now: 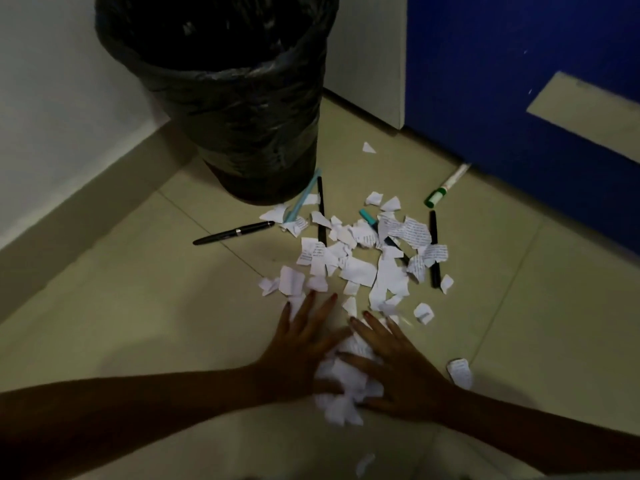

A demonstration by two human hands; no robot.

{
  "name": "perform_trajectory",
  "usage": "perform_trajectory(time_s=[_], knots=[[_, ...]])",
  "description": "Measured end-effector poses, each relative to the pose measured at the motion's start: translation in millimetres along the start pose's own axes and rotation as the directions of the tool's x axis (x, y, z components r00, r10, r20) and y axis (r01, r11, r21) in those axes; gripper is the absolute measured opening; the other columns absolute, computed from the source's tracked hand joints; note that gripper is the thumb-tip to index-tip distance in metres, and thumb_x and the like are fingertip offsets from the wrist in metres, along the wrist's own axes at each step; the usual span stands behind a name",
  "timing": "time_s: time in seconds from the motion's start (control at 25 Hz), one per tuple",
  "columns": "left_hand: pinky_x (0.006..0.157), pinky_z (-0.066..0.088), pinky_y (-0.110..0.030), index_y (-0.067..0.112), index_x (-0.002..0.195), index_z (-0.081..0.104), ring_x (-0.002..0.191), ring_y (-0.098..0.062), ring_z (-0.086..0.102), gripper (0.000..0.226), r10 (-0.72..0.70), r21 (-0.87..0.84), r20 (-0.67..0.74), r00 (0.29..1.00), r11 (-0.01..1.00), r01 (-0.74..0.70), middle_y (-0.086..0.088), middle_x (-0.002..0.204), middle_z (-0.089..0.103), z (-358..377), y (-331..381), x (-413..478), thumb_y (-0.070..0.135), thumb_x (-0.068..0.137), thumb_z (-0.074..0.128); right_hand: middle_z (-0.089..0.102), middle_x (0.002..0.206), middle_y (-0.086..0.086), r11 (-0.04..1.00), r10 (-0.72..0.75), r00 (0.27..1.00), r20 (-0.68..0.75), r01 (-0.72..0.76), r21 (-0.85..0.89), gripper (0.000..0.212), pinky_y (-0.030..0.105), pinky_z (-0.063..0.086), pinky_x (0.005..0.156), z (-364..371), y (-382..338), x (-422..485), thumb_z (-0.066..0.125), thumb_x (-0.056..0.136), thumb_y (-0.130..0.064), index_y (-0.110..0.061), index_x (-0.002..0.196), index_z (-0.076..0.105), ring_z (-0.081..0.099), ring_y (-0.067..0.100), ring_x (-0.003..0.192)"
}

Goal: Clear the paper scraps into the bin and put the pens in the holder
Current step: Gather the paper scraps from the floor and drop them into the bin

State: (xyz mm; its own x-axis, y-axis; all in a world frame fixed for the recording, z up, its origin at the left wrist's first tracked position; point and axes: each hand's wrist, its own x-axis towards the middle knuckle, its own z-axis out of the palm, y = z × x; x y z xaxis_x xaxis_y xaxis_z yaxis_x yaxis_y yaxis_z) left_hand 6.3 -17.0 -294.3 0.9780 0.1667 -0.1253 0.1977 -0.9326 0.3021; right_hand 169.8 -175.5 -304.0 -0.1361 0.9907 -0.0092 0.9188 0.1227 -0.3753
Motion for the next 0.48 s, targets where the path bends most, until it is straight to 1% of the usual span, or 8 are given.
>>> perform_trajectory(time_s=[0.04, 0.08, 0.12, 0.2, 0.28, 0.36, 0.44, 0.48], knots=[[0.098, 0.014, -0.070, 0.035, 0.140, 0.014, 0.138, -0.032, -0.011, 0.076, -0.013, -0.021, -0.040, 0.999, 1.000, 0.013, -0.005, 0.154, -0.008, -7.5, -10.2, 11.0, 0.077, 0.078, 0.022, 0.022, 0.152, 0.013, 1.000, 0.029, 0.998, -0.046, -0.030, -0.003, 0.066, 0.060, 0.032, 0.107, -2.0, 4.6, 13.4, 0.043, 0.084, -0.062, -0.036, 0.140, 0.020, 0.015, 0.032, 0.141], [0.101, 0.018, -0.069, 0.030, 0.139, 0.021, 0.138, -0.032, -0.003, 0.071, -0.020, -0.060, -0.096, 0.995, 0.998, 0.014, -0.005, 0.151, 0.003, -15.7, -21.1, 19.8, 0.072, 0.082, 0.023, 0.027, 0.149, 0.014, 0.999, 0.047, 0.995, -0.083, -0.047, -0.002, 0.063, 0.060, 0.032, 0.107, -7.9, 11.9, 25.7, 0.041, 0.086, -0.059, -0.033, 0.140, 0.022, 0.017, 0.031, 0.140], [0.104, 0.022, -0.067, 0.026, 0.137, 0.026, 0.138, -0.032, 0.004, 0.067, -0.026, -0.097, -0.148, 0.989, 0.995, 0.011, -0.006, 0.149, 0.010, -25.9, -31.0, 28.2, 0.067, 0.085, 0.028, 0.029, 0.148, 0.015, 0.999, 0.053, 0.992, -0.114, -0.052, 0.011, 0.061, 0.058, 0.029, 0.109, -19.0, 21.1, 38.3, 0.042, 0.087, -0.056, -0.030, 0.140, 0.026, 0.018, 0.031, 0.140], [0.109, 0.022, -0.060, 0.020, 0.137, 0.027, 0.139, -0.030, 0.010, 0.063, -0.049, -0.153, -0.241, 0.969, 0.988, 0.012, -0.008, 0.150, 0.014, -40.6, -49.7, 41.7, 0.056, 0.087, 0.038, 0.032, 0.147, 0.017, 0.992, 0.086, 0.974, -0.208, -0.065, 0.106, 0.061, 0.049, 0.026, 0.112, -43.6, 43.1, 61.1, 0.051, 0.085, -0.050, -0.020, 0.136, 0.035, 0.022, 0.029, 0.139], [0.112, 0.018, -0.056, 0.016, 0.138, 0.023, 0.141, -0.029, 0.007, 0.068, -0.144, -0.211, -0.279, 0.950, 0.974, 0.085, -0.012, 0.152, 0.015, -49.6, -64.4, 60.2, 0.052, 0.084, 0.042, 0.032, 0.147, 0.018, 0.978, 0.155, 0.958, -0.240, -0.115, 0.175, 0.065, 0.042, 0.026, 0.113, -63.6, 62.4, 84.2, 0.052, 0.084, -0.051, -0.014, 0.135, 0.036, 0.024, 0.028, 0.139], [0.113, 0.012, -0.056, 0.019, 0.142, 0.014, 0.142, -0.029, 0.001, 0.076, -0.196, -0.228, -0.208, 0.958, 0.962, 0.147, -0.011, 0.154, 0.008, -54.4, -70.8, 74.9, 0.063, 0.083, 0.034, 0.029, 0.148, 0.020, 0.968, 0.196, 0.969, -0.147, -0.167, 0.190, 0.070, 0.041, 0.024, 0.112, -68.6, 73.1, 101.1, 0.038, 0.085, -0.058, -0.013, 0.139, 0.030, 0.024, 0.030, 0.138], [0.115, 0.003, -0.054, 0.027, 0.143, -0.001, 0.141, -0.023, -0.012, 0.080, -0.129, -0.188, -0.061, 0.990, 0.975, 0.116, -0.003, 0.154, -0.005, -46.2, -65.5, 70.9, 0.073, 0.080, 0.020, 0.032, 0.147, 0.021, 0.983, 0.147, 0.989, -0.028, -0.143, 0.114, 0.075, 0.042, 0.025, 0.109, -60.0, 69.8, 102.3, 0.025, 0.085, -0.062, -0.011, 0.140, 0.027, 0.030, 0.033, 0.136], [0.116, 0.000, -0.051, 0.030, 0.142, -0.007, 0.140, -0.020, -0.016, 0.078, -0.072, -0.178, -0.007, 0.997, 0.981, 0.070, -0.001, 0.154, -0.008, -38.6, -56.4, 60.3, 0.072, 0.081, 0.017, 0.034, 0.146, 0.020, 0.993, 0.100, 0.995, -0.001, -0.100, 0.062, 0.075, 0.042, 0.027, 0.109, -52.5, 63.1, 95.0, 0.023, 0.087, -0.061, -0.009, 0.140, 0.028, 0.031, 0.032, 0.135]])
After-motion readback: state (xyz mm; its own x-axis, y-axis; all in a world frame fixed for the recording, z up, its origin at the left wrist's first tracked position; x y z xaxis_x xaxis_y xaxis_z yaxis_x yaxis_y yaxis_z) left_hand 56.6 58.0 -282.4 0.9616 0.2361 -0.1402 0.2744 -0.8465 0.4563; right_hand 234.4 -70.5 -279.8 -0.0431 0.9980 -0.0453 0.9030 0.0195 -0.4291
